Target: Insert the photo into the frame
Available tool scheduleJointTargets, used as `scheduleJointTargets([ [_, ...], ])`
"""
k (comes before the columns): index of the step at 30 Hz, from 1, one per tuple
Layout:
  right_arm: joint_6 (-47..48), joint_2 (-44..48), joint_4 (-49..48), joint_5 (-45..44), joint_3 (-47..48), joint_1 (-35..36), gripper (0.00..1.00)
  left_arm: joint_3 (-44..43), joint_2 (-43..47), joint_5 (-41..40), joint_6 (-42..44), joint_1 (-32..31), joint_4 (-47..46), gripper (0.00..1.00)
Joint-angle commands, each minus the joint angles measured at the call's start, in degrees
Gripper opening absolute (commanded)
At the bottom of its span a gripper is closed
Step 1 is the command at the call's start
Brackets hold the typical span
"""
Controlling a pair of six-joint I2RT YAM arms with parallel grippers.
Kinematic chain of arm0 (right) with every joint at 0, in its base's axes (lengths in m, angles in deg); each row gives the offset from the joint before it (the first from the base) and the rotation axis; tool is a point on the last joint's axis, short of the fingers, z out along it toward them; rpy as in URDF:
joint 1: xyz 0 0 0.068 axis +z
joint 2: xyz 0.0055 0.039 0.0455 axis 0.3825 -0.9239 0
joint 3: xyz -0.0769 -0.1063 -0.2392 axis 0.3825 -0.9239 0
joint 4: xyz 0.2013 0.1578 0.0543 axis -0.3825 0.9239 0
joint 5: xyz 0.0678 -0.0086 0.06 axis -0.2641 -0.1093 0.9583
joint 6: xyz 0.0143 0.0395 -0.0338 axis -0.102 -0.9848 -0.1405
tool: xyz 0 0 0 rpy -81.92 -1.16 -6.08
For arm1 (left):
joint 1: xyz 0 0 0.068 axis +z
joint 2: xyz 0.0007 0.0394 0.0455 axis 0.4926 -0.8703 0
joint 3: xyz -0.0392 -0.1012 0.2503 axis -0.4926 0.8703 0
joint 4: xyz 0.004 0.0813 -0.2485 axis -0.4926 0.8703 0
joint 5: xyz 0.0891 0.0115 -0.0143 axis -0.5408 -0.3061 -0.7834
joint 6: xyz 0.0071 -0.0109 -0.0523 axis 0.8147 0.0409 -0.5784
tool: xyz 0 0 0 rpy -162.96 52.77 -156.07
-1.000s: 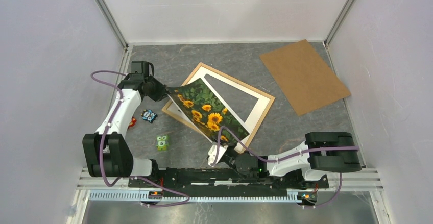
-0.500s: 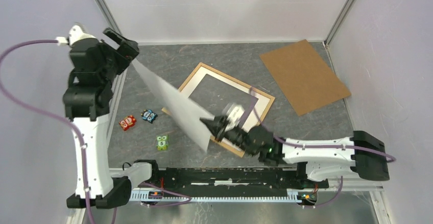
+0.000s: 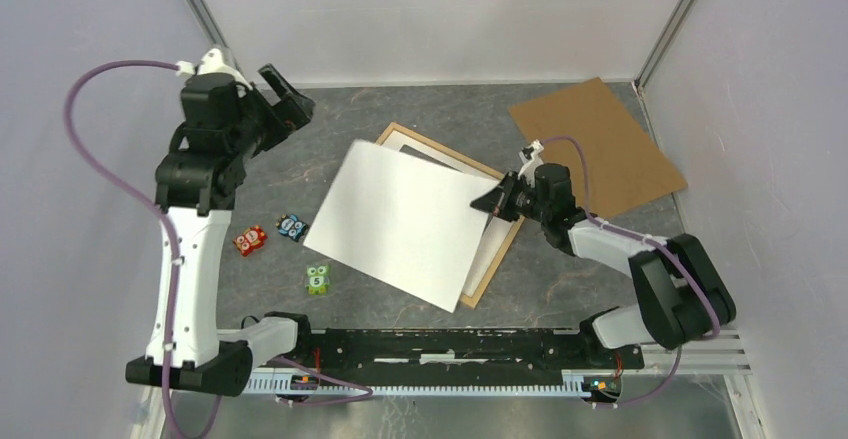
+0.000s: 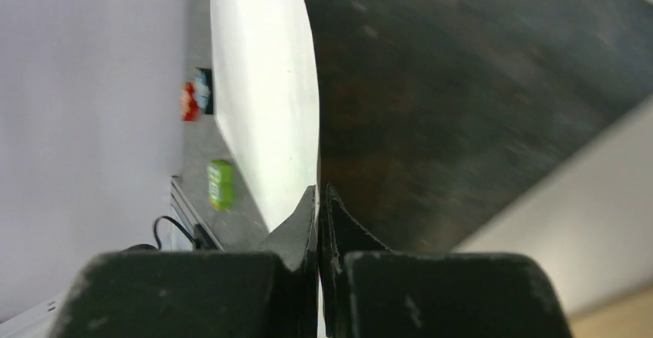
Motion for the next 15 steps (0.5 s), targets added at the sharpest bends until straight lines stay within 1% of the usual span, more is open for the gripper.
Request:
scheduleJointTargets([
  [1, 2.72, -5.39, 4.0, 11.4, -0.92, -5.8, 0.0, 4.91, -0.83, 7.01, 2.86, -0.98, -5.25, 1.0],
  [4, 4.71, -7.18, 3.68, 10.75, -1.26, -7.71, 0.0, 8.27, -0.95, 8.33, 2.7, -1.91, -7.48, 1.0],
  [7, 4.76, -7.3, 3.34, 8.61, -1.83, -9.22, 0.0, 11.45, -1.64, 8.85, 2.09, -3.23, -10.19, 1.0],
  [15, 4.03, -7.9, 2.09, 6.47, -1.31, -11.75, 0.0, 13.01, -7.07, 8.11, 2.27, -7.37, -13.61, 1.0],
])
